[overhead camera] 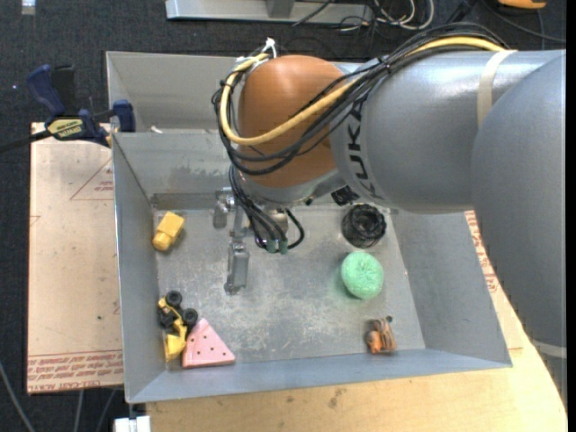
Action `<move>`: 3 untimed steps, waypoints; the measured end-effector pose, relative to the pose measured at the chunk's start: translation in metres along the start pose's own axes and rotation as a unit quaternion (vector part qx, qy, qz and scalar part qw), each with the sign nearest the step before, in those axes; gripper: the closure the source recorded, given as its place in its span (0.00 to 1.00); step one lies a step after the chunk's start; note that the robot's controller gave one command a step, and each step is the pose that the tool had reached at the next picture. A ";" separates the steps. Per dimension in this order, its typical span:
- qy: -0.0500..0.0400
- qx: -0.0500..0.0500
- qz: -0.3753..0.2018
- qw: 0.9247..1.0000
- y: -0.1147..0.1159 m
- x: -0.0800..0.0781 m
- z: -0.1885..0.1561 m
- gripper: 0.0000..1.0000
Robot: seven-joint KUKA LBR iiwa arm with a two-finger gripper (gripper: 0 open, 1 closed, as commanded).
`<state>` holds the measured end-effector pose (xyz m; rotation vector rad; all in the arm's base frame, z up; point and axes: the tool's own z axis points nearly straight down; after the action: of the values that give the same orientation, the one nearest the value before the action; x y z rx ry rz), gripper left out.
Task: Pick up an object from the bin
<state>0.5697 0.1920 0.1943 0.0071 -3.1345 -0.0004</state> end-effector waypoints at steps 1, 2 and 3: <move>-0.004 -0.001 0.002 1.000 -0.001 -0.002 -0.005 0.00; -0.006 -0.001 0.039 0.999 -0.003 0.009 0.037 0.00; -0.002 0.000 0.129 0.992 0.003 0.001 0.060 0.00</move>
Offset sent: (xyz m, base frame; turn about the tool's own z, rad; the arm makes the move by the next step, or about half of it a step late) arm -0.0221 -0.0049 -0.0797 0.1483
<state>0.5686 0.1952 0.1339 -0.3969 -3.1126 0.0008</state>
